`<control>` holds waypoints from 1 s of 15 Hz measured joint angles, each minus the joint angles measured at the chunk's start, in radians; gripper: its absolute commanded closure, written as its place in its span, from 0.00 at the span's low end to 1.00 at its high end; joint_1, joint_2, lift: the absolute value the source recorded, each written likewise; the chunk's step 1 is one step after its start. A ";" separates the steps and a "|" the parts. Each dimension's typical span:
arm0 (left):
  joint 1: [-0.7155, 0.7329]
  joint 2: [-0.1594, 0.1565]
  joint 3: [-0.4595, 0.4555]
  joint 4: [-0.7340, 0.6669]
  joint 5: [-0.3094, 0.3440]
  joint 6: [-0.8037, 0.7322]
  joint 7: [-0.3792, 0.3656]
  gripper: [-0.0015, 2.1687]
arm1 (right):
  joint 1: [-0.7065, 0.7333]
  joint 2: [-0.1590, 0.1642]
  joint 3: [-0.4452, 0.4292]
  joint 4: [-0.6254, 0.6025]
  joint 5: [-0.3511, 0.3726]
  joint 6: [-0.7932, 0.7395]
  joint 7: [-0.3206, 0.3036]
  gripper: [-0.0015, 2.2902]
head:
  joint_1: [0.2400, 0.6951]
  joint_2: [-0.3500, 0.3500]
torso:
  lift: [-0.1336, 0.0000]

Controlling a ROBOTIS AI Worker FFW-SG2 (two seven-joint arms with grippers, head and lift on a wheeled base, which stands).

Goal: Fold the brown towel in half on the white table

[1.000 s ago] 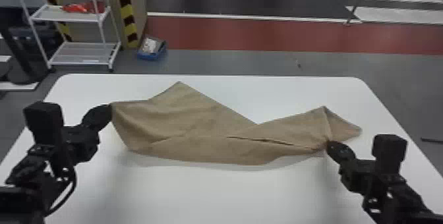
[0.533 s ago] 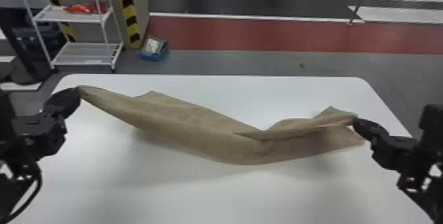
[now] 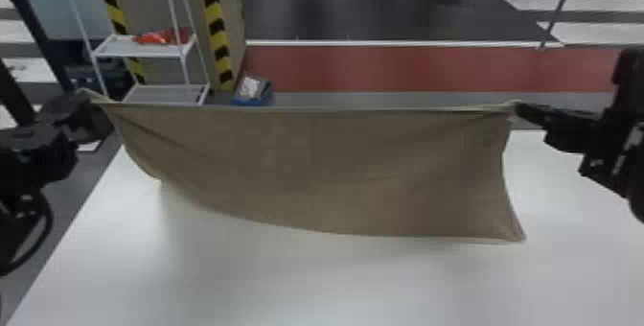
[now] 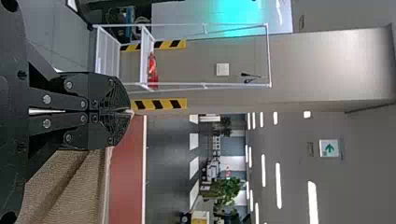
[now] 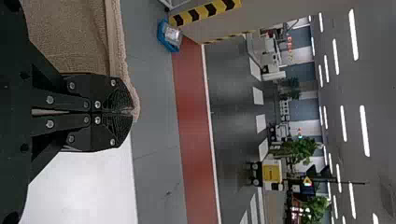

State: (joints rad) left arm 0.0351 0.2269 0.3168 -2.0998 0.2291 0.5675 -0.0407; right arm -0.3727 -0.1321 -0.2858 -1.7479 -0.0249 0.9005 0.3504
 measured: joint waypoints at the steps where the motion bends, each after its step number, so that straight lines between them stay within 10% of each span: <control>1: -0.062 0.002 -0.007 0.046 0.001 0.003 0.002 0.94 | -0.083 0.009 0.028 0.085 0.011 -0.033 -0.001 0.52 | 0.58 0.58 | 0.08; 6: -0.230 -0.017 -0.051 0.141 0.011 0.091 0.015 0.94 | -0.259 0.034 0.071 0.265 0.034 -0.170 0.031 0.52 | 0.35 0.60 | 0.08; 15: 0.316 -0.126 -0.166 -0.221 -0.014 0.110 0.217 0.94 | 0.293 -0.024 -0.120 0.002 -0.059 -0.236 0.115 0.52 | 1.00 0.39 | 0.08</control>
State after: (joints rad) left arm 0.3511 0.1005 0.1512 -2.3205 0.2151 0.6772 0.1758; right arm -0.0799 -0.1561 -0.4055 -1.7464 -0.0835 0.6644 0.4652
